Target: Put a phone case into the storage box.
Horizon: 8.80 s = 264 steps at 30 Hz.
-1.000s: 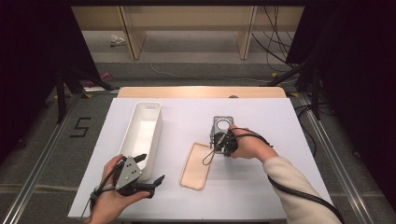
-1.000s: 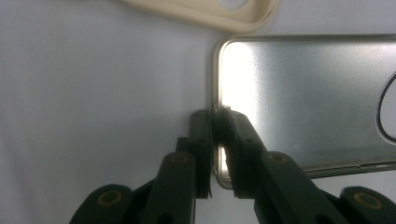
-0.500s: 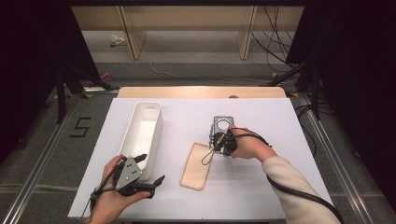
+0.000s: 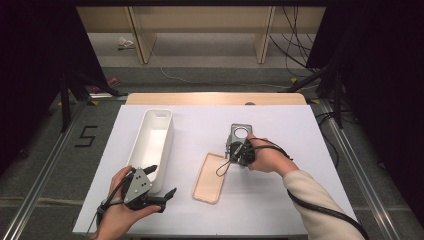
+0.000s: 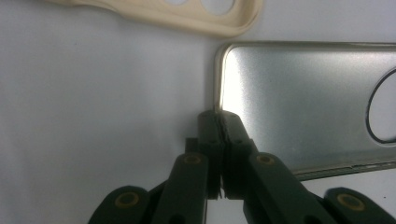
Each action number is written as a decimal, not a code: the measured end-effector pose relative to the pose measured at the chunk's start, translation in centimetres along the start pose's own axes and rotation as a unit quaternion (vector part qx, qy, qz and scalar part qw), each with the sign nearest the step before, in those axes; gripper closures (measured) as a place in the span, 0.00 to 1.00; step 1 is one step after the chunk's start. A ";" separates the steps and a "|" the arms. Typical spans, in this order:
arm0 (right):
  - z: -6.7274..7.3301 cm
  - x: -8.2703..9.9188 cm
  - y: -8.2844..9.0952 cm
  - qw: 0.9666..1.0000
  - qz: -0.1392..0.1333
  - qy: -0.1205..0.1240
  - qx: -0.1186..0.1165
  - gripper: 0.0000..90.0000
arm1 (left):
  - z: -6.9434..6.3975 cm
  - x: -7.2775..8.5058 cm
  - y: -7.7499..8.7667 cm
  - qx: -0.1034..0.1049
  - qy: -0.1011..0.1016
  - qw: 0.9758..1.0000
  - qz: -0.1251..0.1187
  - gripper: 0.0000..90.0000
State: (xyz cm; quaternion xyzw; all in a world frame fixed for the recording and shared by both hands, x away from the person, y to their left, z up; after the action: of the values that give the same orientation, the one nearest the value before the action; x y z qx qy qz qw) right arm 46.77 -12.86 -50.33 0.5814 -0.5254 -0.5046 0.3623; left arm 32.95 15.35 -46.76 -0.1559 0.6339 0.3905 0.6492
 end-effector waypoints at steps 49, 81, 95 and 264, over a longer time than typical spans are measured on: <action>6.6 1.2 7.0 0.971 -0.227 -0.047 0.052 0.99 | 0.5 -3.6 -2.9 0.006 0.046 0.999 -0.016 0.16; 10.0 -0.7 7.8 0.968 -0.246 -0.025 0.044 0.99 | 0.5 -10.7 -13.6 0.059 0.075 0.993 0.065 0.25; 10.1 -1.2 7.9 0.967 -0.250 -0.015 0.047 0.99 | 0.1 -10.6 -17.9 0.070 0.143 0.980 0.121 0.39; 4.9 3.8 7.6 0.857 -0.402 -0.310 0.086 0.19 | 19.4 -11.2 -6.5 -0.080 0.167 0.977 -0.107 0.91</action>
State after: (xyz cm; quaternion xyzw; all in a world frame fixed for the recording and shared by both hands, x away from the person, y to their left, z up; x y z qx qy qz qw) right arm 39.89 -17.47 -45.06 0.5839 -0.3727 -0.7135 -0.1050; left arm 52.40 21.22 -35.18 -0.3372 0.6797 0.3365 0.5577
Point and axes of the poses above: each handheld gripper's, and its own axes: y roughly backward along the jaws, x roughly out of its underside, z roughly to its left, the point moved 5 cm from there along -y, roughly forward along the jaws, and after that the axes turned 9 degrees about -z, right-handed, at the moved point
